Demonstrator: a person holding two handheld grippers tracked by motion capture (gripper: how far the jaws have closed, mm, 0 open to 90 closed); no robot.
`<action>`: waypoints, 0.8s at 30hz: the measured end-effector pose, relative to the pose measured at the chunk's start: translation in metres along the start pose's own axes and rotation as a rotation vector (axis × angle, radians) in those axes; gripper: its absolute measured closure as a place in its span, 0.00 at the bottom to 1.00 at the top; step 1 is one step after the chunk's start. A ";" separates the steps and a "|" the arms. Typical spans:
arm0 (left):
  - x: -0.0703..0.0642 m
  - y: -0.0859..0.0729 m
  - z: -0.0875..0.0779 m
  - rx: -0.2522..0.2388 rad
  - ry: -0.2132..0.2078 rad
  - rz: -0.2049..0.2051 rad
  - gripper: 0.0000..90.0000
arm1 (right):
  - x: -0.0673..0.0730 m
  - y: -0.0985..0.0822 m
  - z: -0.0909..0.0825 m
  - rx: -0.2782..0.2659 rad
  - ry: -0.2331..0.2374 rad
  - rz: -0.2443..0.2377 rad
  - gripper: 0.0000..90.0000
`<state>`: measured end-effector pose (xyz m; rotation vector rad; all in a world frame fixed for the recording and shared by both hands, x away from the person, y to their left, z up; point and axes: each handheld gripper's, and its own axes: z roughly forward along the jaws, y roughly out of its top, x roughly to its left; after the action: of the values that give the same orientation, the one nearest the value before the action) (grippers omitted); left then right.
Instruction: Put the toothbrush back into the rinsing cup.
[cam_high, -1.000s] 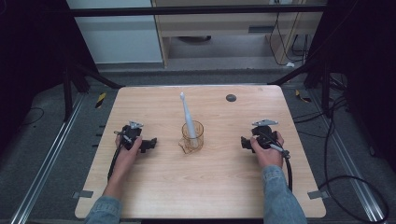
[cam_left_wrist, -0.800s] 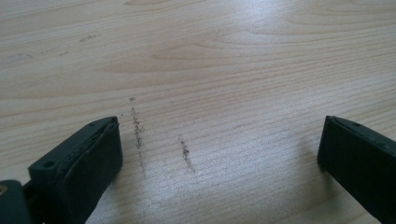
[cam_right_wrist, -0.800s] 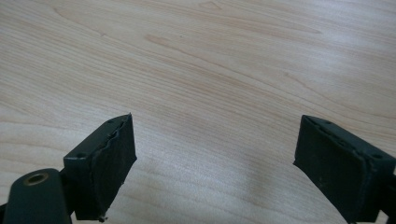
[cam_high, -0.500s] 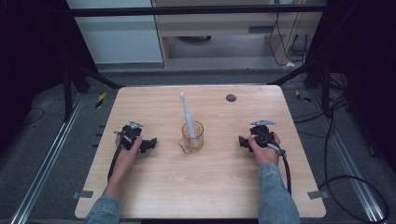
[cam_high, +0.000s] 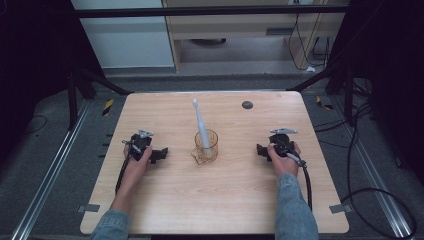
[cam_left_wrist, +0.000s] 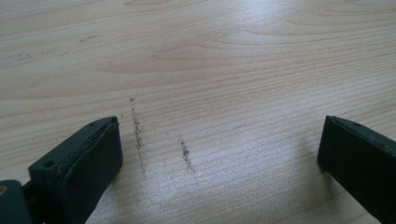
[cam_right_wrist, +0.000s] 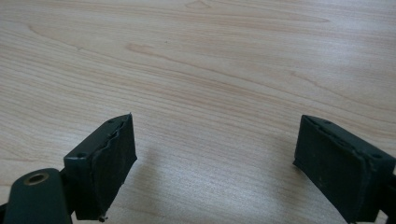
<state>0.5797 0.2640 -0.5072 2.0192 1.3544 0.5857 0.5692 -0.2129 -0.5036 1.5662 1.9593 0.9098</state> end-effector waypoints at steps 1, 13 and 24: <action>0.000 0.000 0.000 0.000 0.000 0.000 0.00 | 0.000 0.000 0.001 0.000 -0.004 0.002 0.14; 0.000 0.000 0.000 0.000 0.000 0.000 0.00 | -0.001 -0.002 0.007 -0.009 -0.031 -0.006 0.12; 0.000 0.000 0.000 0.000 0.000 -0.001 0.00 | 0.002 -0.003 0.008 0.008 -0.034 -0.028 0.06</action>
<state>0.5799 0.2639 -0.5072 2.0186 1.3549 0.5858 0.5726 -0.2101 -0.5106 1.5443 1.9588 0.8597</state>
